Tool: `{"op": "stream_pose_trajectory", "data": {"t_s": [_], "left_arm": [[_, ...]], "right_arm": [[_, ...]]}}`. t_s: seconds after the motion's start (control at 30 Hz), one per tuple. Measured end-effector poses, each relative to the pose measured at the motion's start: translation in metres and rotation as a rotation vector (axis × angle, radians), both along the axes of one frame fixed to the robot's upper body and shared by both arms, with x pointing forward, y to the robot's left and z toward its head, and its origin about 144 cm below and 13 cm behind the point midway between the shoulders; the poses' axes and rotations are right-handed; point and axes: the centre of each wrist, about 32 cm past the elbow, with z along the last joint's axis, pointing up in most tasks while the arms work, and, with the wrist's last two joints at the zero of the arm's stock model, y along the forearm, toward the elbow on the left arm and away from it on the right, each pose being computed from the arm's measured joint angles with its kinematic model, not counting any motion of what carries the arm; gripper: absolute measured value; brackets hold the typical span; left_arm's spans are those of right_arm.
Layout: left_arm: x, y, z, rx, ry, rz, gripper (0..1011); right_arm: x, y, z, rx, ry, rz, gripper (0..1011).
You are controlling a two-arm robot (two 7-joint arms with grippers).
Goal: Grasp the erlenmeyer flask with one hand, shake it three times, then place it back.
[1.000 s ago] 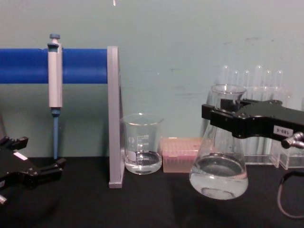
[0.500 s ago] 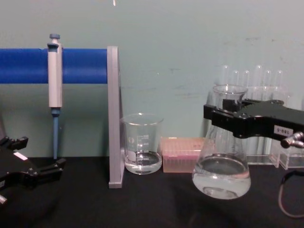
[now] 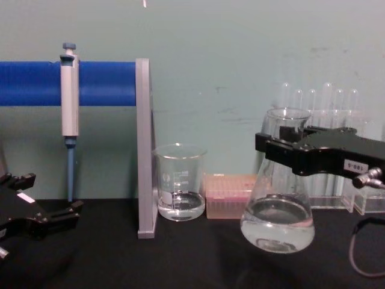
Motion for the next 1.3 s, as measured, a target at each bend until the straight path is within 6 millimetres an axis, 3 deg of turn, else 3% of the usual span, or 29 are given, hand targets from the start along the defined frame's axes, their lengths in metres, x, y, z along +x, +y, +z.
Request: {"op": "stream_pose_trajectory", "data": {"t_s": [1.3], "left_arm": [[0.0, 0.0, 0.0, 0.0, 0.0, 0.0, 1001]], "right_arm": [[0.0, 0.036, -0.003, 0.029, 0.045, 0.234, 451]]}}
